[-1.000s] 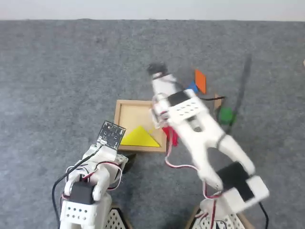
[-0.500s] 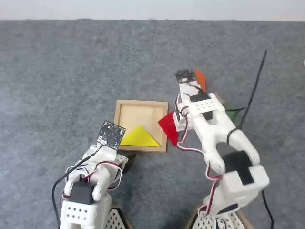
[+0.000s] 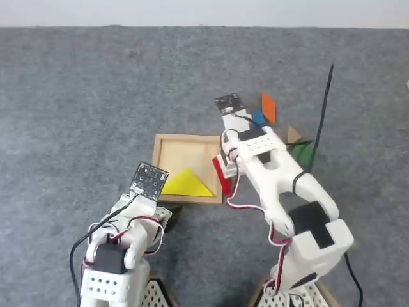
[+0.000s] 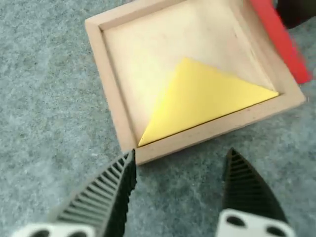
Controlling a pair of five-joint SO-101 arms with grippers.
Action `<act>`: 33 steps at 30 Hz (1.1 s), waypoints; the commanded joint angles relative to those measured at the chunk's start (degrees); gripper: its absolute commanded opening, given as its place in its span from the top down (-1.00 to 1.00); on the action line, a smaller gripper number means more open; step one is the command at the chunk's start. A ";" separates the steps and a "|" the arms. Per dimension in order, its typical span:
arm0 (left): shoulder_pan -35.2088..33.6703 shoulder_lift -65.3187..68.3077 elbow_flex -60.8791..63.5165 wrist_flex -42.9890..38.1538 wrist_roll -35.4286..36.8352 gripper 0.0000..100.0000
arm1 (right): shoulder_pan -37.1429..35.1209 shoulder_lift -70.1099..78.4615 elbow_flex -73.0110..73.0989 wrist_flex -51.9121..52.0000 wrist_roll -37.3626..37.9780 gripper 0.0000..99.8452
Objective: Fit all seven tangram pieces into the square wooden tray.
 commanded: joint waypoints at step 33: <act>0.44 -0.97 -0.66 0.26 0.35 0.44 | -6.46 -20.18 6.33 -3.91 0.35 0.71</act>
